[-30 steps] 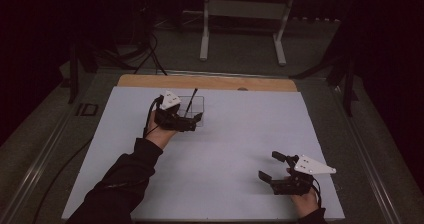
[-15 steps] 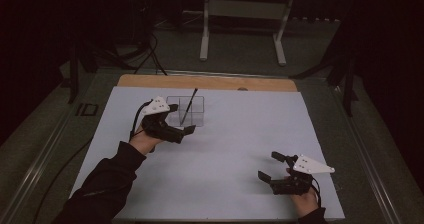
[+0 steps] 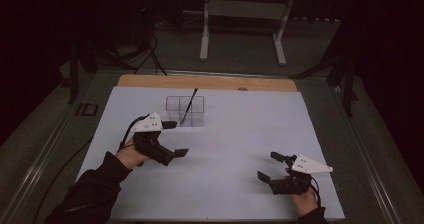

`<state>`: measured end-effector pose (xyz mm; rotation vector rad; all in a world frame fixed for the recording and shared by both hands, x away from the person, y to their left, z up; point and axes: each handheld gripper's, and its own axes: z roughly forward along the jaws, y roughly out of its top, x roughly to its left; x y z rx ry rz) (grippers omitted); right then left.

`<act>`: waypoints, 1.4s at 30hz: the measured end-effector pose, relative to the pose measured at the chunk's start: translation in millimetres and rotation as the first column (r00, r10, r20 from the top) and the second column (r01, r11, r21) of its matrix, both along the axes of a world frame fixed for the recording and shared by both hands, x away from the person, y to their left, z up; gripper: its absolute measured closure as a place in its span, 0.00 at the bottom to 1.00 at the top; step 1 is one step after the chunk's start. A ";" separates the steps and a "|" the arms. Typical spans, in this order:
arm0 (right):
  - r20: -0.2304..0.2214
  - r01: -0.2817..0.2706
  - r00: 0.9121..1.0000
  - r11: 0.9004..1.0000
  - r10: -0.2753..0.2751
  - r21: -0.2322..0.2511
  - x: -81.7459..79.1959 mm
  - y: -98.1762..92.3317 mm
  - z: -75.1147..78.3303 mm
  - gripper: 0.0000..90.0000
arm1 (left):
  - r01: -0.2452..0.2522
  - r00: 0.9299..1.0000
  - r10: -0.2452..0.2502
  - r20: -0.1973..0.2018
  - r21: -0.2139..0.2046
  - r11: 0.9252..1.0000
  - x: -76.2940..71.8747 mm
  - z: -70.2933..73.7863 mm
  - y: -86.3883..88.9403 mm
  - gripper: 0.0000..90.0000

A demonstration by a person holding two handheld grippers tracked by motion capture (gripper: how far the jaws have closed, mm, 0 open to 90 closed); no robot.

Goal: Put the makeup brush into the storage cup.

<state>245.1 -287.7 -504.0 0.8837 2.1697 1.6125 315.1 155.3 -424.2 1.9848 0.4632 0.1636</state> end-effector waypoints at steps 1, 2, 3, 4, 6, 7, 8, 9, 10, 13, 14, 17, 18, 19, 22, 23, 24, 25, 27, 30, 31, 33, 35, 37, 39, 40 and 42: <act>0.000 0.000 1.000 1.000 0.000 0.000 0.0 0.0 0.0 0.12 | 0.000 1.000 0.000 0.000 0.000 1.000 0.0 0.0 0.0 0.01; -0.001 -0.002 1.000 1.000 0.002 0.002 0.0 0.1 -0.1 0.12 | 0.011 1.000 -0.011 0.001 0.000 1.000 -2.8 -1.2 1.5 0.01; -0.001 -0.001 1.000 1.000 0.001 -0.002 0.0 0.4 -0.1 0.12 | 0.032 0.999 -0.032 0.000 0.001 0.999 -7.1 -2.9 3.8 0.01; -0.002 -0.004 1.000 1.000 0.004 -0.001 0.0 0.5 -0.3 0.12 | 0.051 0.999 -0.051 -0.007 -0.002 0.999 -9.6 -4.4 5.4 0.01; -0.002 -0.003 1.000 1.000 0.003 -0.005 0.0 0.8 -0.4 0.12 | 0.083 0.996 -0.083 -0.019 0.005 0.997 -15.4 -7.5 8.1 0.01; -0.003 -0.003 1.000 1.000 0.003 -0.005 0.0 0.9 -0.4 0.12 | 0.098 0.995 -0.098 -0.022 0.012 0.995 -18.1 -9.1 9.5 0.01; -0.003 -0.003 1.000 1.000 0.003 -0.005 0.0 0.9 -0.4 0.12 | 0.107 0.994 -0.106 -0.025 0.022 0.994 -20.6 -10.8 10.8 0.01; -0.004 -0.003 1.000 1.000 0.003 -0.005 0.0 1.0 -0.4 0.12 | 0.113 0.993 -0.112 -0.025 0.028 0.993 -23.4 -12.4 12.2 0.01; -0.006 -0.004 1.000 1.000 0.004 -0.005 -0.1 1.1 -0.4 0.12 | 0.122 0.992 -0.121 -0.031 0.031 0.992 -25.7 -14.1 13.7 0.01; -0.006 -0.006 1.000 1.000 0.006 -0.005 -0.1 1.5 -0.4 0.12 | 0.114 0.993 -0.112 -0.033 0.051 0.992 -31.2 -19.5 18.1 0.01; -0.006 -0.007 1.000 1.000 0.007 -0.006 -0.1 1.6 -0.4 0.12 | 0.112 0.993 -0.110 -0.036 0.053 0.992 -32.6 -21.7 19.8 0.01; -0.005 -0.008 1.000 1.000 0.008 -0.006 -0.5 1.7 -0.2 0.12 | 0.096 0.995 -0.094 -0.039 0.066 0.993 -36.4 -28.3 25.3 0.01; -0.007 -0.007 1.000 1.000 0.007 -0.004 -0.4 1.6 -0.3 0.12 | 0.090 0.995 -0.087 -0.047 0.064 0.994 -37.4 -30.4 27.3 0.01; -0.008 -0.008 1.000 1.000 0.008 -0.004 -0.2 1.5 -0.4 0.12 | 0.082 0.996 -0.079 -0.048 0.061 0.995 -38.3 -32.4 29.6 0.01; -0.011 -0.011 1.000 1.000 0.011 -0.006 0.0 2.0 -0.7 0.12 | 0.057 0.997 -0.054 -0.062 0.044 0.997 -41.5 -38.1 35.7 0.01; -0.010 -0.012 1.000 1.000 0.012 -0.008 0.0 2.3 -0.8 0.12 | 0.050 0.997 -0.047 -0.068 0.043 0.998 -42.7 -40.0 37.3 0.02; -0.010 -0.012 1.000 1.000 0.012 -0.011 0.1 2.6 -0.9 0.12 | 0.046 0.996 -0.043 -0.073 0.046 0.998 -44.2 -42.0 38.5 0.02; -0.012 -0.013 1.000 1.000 0.012 -0.011 0.1 2.7 -1.0 0.12 | 0.039 0.997 -0.035 -0.073 0.054 0.998 -45.6 -44.1 39.7 0.02; -0.013 -0.011 1.000 1.000 0.011 -0.012 0.2 2.7 -1.2 0.12 | 0.015 0.997 -0.011 -0.080 0.049 0.999 -48.3 -47.9 42.3 0.02; -0.014 -0.011 1.000 1.000 0.011 -0.012 0.2 2.7 -1.2 0.12 | -0.017 0.996 0.022 -0.082 0.057 0.998 -52.3 -52.6 45.9 0.02; -0.014 -0.011 1.000 1.000 0.011 -0.012 0.2 2.6 -1.2 0.12 | -0.028 0.996 0.033 -0.083 0.057 0.998 -53.6 -53.9 47.0 0.02; -0.014 -0.012 1.000 1.000 0.011 -0.012 0.3 2.6 -1.3 0.12 | -0.034 0.996 0.039 -0.086 0.060 0.998 -54.4 -54.9 48.4 0.02; -0.013 -0.011 1.000 1.000 0.011 -0.014 0.2 2.7 -1.3 0.12 | -0.053 0.995 0.060 -0.081 0.077 0.996 -56.5 -56.5 51.0 0.02; -0.013 -0.011 1.000 1.000 0.011 -0.013 0.3 2.7 -1.3 0.12 | -0.076 0.994 0.084 -0.075 0.096 0.992 -58.4 -57.1 52.9 0.02; -0.014 -0.012 1.000 1.000 0.011 -0.014 0.4 2.9 -1.4 0.12 | -0.097 0.992 0.106 -0.069 0.114 0.989 -59.9 -58.3 54.3 0.02; -0.014 -0.012 1.000 1.000 0.011 -0.015 0.4 2.9 -1.4 0.12 | -0.106 0.991 0.115 -0.069 0.120 0.987 -60.7 -59.6 56.0 0.02; -0.014 -0.009 1.000 1.000 0.009 -0.014 0.3 2.5 -1.3 0.12 | -0.125 0.988 0.135 -0.073 0.123 0.984 -61.6 -62.3 59.3 0.02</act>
